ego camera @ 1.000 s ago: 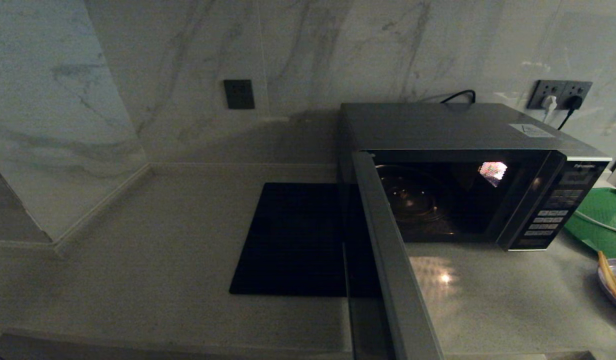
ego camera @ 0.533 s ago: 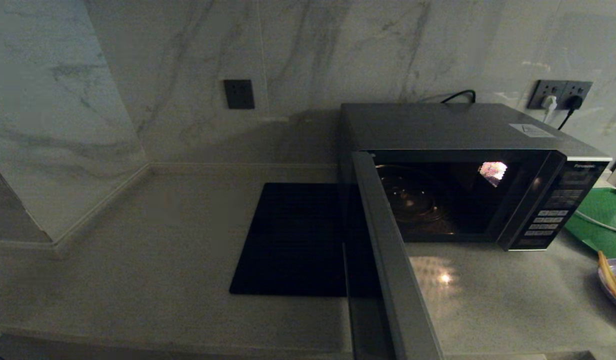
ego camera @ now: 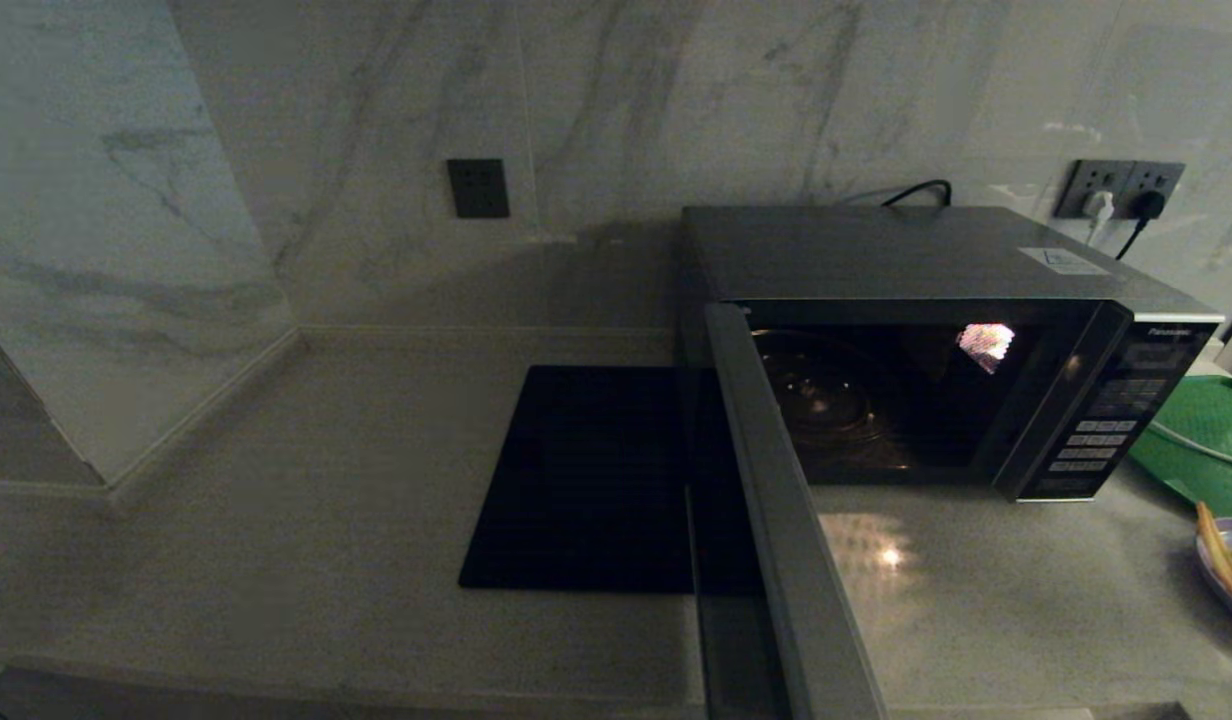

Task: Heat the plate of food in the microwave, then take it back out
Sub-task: Put the plate in the microwave oven

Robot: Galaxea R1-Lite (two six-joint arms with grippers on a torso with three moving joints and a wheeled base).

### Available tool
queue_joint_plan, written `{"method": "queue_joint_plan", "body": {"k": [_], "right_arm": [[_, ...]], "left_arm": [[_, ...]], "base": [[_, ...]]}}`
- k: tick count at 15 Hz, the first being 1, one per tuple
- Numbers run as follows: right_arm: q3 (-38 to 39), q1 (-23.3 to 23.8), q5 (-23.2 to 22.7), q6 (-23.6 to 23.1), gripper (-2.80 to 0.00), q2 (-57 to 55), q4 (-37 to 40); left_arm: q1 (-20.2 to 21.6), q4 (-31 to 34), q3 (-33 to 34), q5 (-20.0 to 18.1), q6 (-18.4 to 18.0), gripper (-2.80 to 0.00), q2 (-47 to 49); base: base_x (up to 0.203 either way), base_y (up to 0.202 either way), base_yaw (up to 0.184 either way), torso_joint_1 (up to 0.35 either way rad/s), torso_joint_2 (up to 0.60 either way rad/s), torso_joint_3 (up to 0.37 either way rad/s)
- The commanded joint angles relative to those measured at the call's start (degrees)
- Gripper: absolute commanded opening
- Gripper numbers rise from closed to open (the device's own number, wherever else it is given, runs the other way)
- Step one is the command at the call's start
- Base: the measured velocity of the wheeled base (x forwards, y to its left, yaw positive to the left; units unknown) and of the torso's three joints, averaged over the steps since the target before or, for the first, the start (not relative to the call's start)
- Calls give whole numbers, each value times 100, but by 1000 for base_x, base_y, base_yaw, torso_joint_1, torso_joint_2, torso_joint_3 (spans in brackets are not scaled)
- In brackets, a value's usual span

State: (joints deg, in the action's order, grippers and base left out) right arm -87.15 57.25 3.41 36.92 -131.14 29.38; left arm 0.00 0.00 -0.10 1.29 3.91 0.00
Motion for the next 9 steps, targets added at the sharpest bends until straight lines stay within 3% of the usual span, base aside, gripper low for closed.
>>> {"method": "queue_joint_plan", "body": {"k": [1, 9], "right_arm": [[-4, -21, 1, 17, 0, -25, 15], [-4, -38, 1, 25, 0, -78, 10]], "left_arm": [[0, 0, 1, 3, 4, -280, 0], [0, 0, 1, 3, 4, -280, 0]], "base": [[0, 0, 0, 0, 0, 0], [0, 0, 0, 0, 0, 0]]}}
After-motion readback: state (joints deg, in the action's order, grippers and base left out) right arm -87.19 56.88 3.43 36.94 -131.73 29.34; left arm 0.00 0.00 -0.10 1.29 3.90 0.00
